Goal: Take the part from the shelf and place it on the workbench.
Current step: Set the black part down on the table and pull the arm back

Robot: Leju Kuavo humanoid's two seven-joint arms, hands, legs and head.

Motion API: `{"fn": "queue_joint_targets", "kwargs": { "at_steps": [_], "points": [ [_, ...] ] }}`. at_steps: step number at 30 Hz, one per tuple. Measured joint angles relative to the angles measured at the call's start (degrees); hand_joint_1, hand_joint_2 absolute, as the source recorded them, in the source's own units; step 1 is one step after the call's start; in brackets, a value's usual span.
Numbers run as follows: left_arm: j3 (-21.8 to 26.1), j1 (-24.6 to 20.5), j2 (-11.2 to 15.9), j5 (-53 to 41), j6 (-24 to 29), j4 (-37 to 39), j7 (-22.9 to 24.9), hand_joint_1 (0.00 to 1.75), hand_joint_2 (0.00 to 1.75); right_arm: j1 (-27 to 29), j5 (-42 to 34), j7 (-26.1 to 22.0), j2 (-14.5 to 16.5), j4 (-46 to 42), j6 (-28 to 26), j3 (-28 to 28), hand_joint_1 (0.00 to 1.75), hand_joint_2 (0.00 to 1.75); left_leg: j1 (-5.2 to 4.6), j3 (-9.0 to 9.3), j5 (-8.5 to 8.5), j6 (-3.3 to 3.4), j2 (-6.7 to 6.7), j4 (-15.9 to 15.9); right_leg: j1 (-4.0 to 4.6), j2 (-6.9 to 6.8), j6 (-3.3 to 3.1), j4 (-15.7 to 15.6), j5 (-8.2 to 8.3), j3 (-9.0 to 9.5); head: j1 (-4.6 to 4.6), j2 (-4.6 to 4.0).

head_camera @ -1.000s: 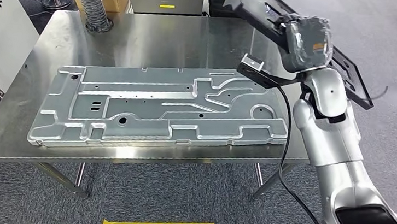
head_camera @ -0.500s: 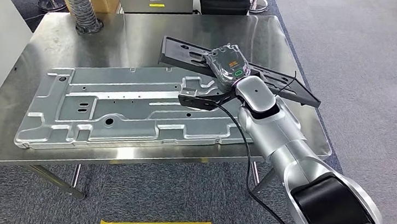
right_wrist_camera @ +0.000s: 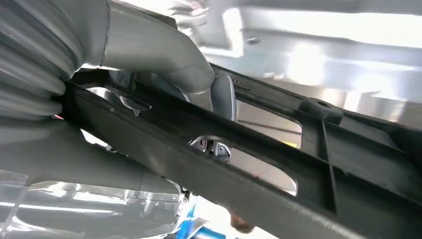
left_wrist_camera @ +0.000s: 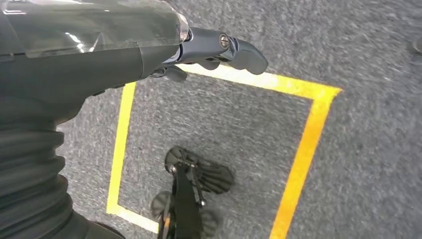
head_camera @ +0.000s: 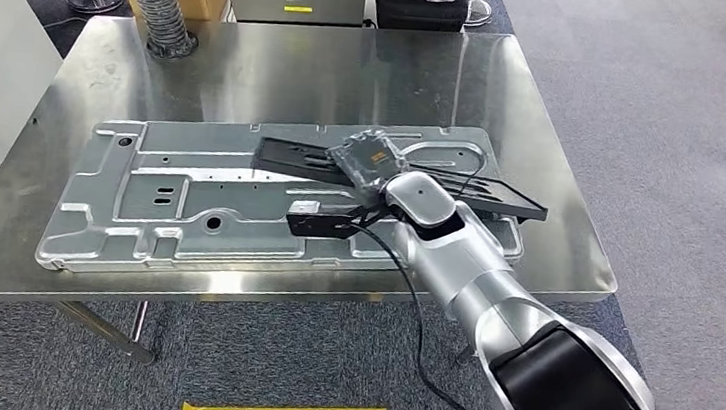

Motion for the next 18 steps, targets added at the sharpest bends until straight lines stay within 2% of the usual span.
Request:
{"fn": "queue_joint_targets", "kwargs": {
  "at_steps": [1,2,5,7,8,10,11,12,13,14,16,17,18],
  "points": [
    [0.0,-0.1,0.0,-0.1,0.0,0.0,-0.1,0.0,1.75,0.0,-0.2,-0.1,0.8,0.2,0.4,0.2,1.75,1.75,-0.07,-0.01,-0.1,-0.23,0.0,0.1,0.12,0.0,-0.21,-3.0,1.0,1.35,-0.01,0.0],
    [0.0,-0.1,0.0,-0.1,0.0,0.0,-0.2,0.0,1.75,0.0,-0.3,-0.1,1.5,0.5,0.6,0.4,1.75,1.75,-0.14,-0.02,-0.16,-0.48,0.0,0.1,0.26,0.0,-0.39,-4.6,1.32,2.07,-0.05,0.0],
    [0.0,-0.1,-0.1,-0.2,0.0,0.0,-0.3,0.0,1.75,0.1,-0.5,-0.2,2.7,1.1,0.8,0.8,1.75,1.75,-0.09,0.19,-0.2,-1.41,0.0,-0.2,0.36,-0.05,-1.2,-5.4,1.4,2.45,-0.03,0.0],
    [0.0,0.0,-0.2,-0.2,0.0,0.0,-0.5,0.0,1.75,0.0,-0.6,-0.2,3.2,1.4,1.0,1.0,1.75,1.75,-0.01,-0.49,-1.73,-1.93,0.04,1.7,0.1,-0.14,-1.86,-6.2,1.74,2.88,-0.1,0.0],
    [0.0,0.0,-0.2,-0.2,-0.1,0.0,-0.6,0.0,1.75,-0.1,-0.6,-0.2,3.5,1.5,1.1,1.1,1.75,1.75,0.05,-1.69,-3.38,-2.11,0.07,4.5,0.06,-0.17,-2.06,-6.3,1.82,3.03,-0.17,0.0],
    [-0.1,0.0,-0.2,-0.4,-0.1,0.0,-1.2,0.0,1.75,0.1,-0.5,0.0,4.2,2.0,1.7,1.6,0.87,0.87,0.09,-5.09,-6.86,-2.41,0.07,12.0,0.2,-0.13,-2.29,-6.4,1.8,3.06,-0.28,0.0],
    [-0.1,0.1,-0.2,-0.7,-0.2,0.0,-1.6,0.0,1.75,0.5,-0.5,0.3,4.5,2.4,2.3,2.1,0.44,0.44,0.11,-6.31,-7.55,-2.5,0.08,14.6,0.25,-0.1,-2.32,-6.3,1.76,3.09,-0.29,0.0],
    [-0.1,0.1,-0.2,-0.9,-0.3,0.0,-1.9,0.0,1.75,1.1,-0.5,0.6,4.9,2.7,2.7,2.7,0.0,0.0,0.13,-6.6,-7.12,-2.55,0.08,15.1,0.27,-0.06,-2.33,-6.3,1.73,3.14,-0.3,0.0],
    [-0.2,0.1,-0.2,-1.1,-0.3,0.0,-2.1,0.0,1.75,1.7,-0.7,1.0,5.2,3.0,3.1,3.2,0.0,0.0,0.17,-5.74,-5.62,-2.55,0.09,13.2,0.26,0.01,-2.28,-6.2,1.68,3.19,-0.3,0.0],
    [-0.3,0.1,-0.3,-1.3,-0.3,0.0,-2.2,0.0,1.75,2.3,-0.9,1.4,5.5,3.3,3.2,3.7,0.0,0.0,0.25,-3.87,-3.47,-2.52,0.12,9.2,0.24,0.07,-2.14,-6.1,1.56,3.24,-0.31,0.0],
    [-0.5,0.0,-0.3,-1.7,-0.2,0.0,-2.0,0.0,0.87,3.0,-1.6,2.0,5.9,3.8,2.7,4.2,0.0,0.0,0.21,-0.36,-0.83,-2.2,0.06,2.1,0.4,0.17,-1.67,-5.7,1.34,3.09,-0.33,0.01],
    [-0.6,0.0,-0.4,-1.9,-0.1,0.0,-2.0,0.0,0.44,3.3,-1.9,2.3,5.9,4.1,2.3,4.3,0.0,0.0,0.14,0.51,-0.42,-1.93,0.01,0.3,0.51,0.19,-1.41,-5.6,1.29,2.98,-0.34,0.01],
    [-0.8,0.0,-0.4,-2.0,0.0,0.0,-1.9,0.0,0.0,3.5,-2.4,2.4,5.9,4.3,1.8,4.3,0.0,0.0,0.01,0.61,-0.62,-1.61,-0.06,0.0,0.6,0.2,-1.19,-5.5,1.31,2.9,-0.38,0.01]
  ]
}}
